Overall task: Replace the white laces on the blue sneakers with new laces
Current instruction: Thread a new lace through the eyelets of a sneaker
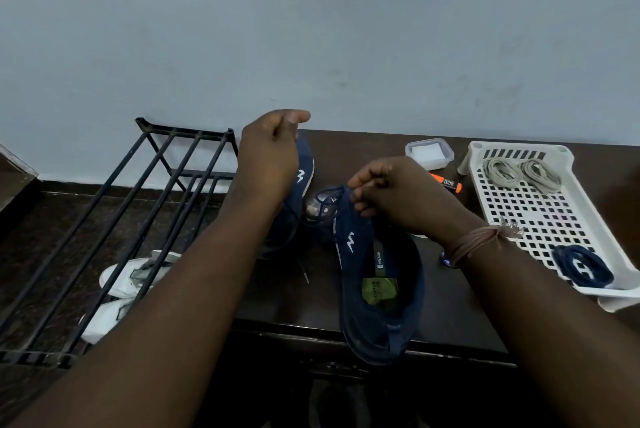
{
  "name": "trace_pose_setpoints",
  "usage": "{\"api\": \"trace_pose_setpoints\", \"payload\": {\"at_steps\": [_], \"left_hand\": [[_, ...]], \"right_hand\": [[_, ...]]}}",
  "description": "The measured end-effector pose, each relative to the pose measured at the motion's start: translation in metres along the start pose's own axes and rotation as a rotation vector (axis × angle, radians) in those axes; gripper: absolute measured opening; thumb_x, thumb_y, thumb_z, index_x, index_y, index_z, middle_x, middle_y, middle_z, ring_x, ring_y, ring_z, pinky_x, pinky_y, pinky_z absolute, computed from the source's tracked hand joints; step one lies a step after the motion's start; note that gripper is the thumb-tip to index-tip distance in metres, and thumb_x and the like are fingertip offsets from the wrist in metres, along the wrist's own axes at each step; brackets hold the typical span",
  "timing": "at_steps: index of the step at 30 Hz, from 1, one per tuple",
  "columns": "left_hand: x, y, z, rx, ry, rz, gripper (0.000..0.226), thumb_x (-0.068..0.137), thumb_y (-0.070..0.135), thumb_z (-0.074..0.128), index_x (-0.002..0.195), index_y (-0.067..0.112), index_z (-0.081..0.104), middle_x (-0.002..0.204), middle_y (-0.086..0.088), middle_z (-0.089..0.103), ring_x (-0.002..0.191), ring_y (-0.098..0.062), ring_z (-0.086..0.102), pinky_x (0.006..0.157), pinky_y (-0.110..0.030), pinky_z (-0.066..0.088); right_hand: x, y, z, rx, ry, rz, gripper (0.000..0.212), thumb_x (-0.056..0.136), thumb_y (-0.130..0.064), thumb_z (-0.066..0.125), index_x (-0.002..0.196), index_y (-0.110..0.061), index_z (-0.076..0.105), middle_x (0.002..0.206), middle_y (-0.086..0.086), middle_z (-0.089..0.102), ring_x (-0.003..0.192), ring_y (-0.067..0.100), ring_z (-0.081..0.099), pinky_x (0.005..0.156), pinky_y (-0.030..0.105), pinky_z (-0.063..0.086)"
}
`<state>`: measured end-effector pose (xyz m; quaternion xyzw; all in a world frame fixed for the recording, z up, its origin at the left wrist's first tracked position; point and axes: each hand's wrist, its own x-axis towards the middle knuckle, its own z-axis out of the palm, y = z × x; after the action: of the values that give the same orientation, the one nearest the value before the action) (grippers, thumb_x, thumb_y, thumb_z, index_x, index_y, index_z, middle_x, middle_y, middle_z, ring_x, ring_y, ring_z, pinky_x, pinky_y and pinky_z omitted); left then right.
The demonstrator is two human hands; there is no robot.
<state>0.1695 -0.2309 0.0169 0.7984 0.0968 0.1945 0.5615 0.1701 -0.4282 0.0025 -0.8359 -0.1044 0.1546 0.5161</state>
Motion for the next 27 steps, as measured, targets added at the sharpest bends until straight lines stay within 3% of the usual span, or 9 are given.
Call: {"api": "trace_pose_setpoints", "payload": {"at_steps": [3, 6, 8, 11, 14, 17, 21, 27], "left_hand": [[0.001, -0.002, 0.003, 0.4, -0.032, 0.142, 0.028, 0.104, 0.017, 0.052, 0.117, 0.022, 0.076, 0.117, 0.003, 0.07, 0.097, -0.003, 0.059, 0.082, -0.012, 0.045], [-0.006, -0.004, 0.018, 0.613, -0.4, 0.037, 0.032, 0.1, 0.005, 0.055, 0.123, 0.016, 0.074, 0.121, -0.005, 0.073, 0.101, -0.015, 0.067, 0.081, -0.016, 0.047], [-0.022, -0.012, 0.03, 0.605, -0.498, 0.046, 0.028, 0.093, 0.007, 0.065, 0.115, 0.018, 0.077, 0.111, -0.002, 0.077, 0.099, -0.017, 0.07, 0.082, -0.022, 0.053], [-0.037, -0.023, 0.042, 0.523, -0.413, 0.027, 0.013, 0.079, 0.015, 0.079, 0.091, 0.02, 0.076, 0.086, 0.003, 0.076, 0.085, -0.016, 0.07, 0.081, -0.037, 0.057], [-0.041, -0.033, 0.048, 0.5, -0.362, 0.067, 0.011, 0.075, 0.012, 0.079, 0.073, 0.019, 0.071, 0.076, 0.005, 0.071, 0.074, -0.014, 0.067, 0.073, -0.04, 0.056], [-0.044, -0.042, 0.052, 0.527, -0.369, 0.096, 0.011, 0.078, 0.01, 0.074, 0.07, 0.018, 0.076, 0.074, 0.006, 0.073, 0.071, -0.01, 0.066, 0.071, -0.036, 0.058], [-0.042, -0.045, 0.055, 0.553, -0.403, 0.098, 0.011, 0.081, 0.011, 0.074, 0.074, 0.018, 0.079, 0.078, 0.004, 0.075, 0.075, -0.012, 0.068, 0.074, -0.033, 0.058], [-0.043, -0.047, 0.056, 0.56, -0.41, 0.147, 0.012, 0.081, 0.012, 0.071, 0.076, 0.018, 0.08, 0.079, 0.002, 0.076, 0.074, -0.014, 0.069, 0.074, -0.038, 0.058]], "right_hand": [[0.001, 0.007, -0.009, -0.362, 0.229, -0.042, 0.024, 0.09, -0.007, 0.06, 0.068, -0.016, 0.063, 0.068, 0.0, 0.066, 0.065, 0.016, 0.063, 0.059, 0.02, 0.049], [-0.001, 0.014, -0.011, -0.559, 0.149, 0.079, 0.03, 0.089, -0.025, 0.068, 0.063, -0.011, 0.061, 0.063, 0.004, 0.06, 0.064, 0.02, 0.058, 0.053, 0.024, 0.037], [-0.001, 0.017, -0.004, -0.564, 0.087, 0.175, 0.031, 0.087, -0.034, 0.07, 0.069, -0.009, 0.066, 0.065, 0.004, 0.061, 0.066, 0.021, 0.06, 0.053, 0.024, 0.037], [0.0, 0.019, 0.007, -0.477, 0.067, 0.233, 0.026, 0.09, -0.034, 0.066, 0.087, -0.008, 0.066, 0.076, 0.001, 0.06, 0.069, 0.016, 0.055, 0.051, 0.02, 0.035], [0.001, 0.018, 0.008, -0.383, 0.058, 0.303, 0.021, 0.092, -0.026, 0.064, 0.087, -0.005, 0.062, 0.074, 0.002, 0.058, 0.063, 0.013, 0.053, 0.052, 0.021, 0.041], [0.001, 0.015, 0.004, -0.388, 0.0, 0.339, 0.027, 0.092, -0.023, 0.067, 0.1, 0.002, 0.07, 0.095, 0.014, 0.068, 0.083, 0.024, 0.066, 0.067, 0.033, 0.053], [0.001, 0.02, 0.005, -0.338, 0.051, 0.333, 0.028, 0.093, -0.024, 0.061, 0.108, -0.003, 0.071, 0.086, 0.005, 0.061, 0.059, 0.008, 0.048, 0.049, 0.018, 0.037], [0.0, 0.021, 0.01, -0.347, 0.058, 0.3, 0.027, 0.097, -0.018, 0.052, 0.108, -0.002, 0.07, 0.086, 0.006, 0.059, 0.055, 0.008, 0.045, 0.046, 0.018, 0.034]]}}
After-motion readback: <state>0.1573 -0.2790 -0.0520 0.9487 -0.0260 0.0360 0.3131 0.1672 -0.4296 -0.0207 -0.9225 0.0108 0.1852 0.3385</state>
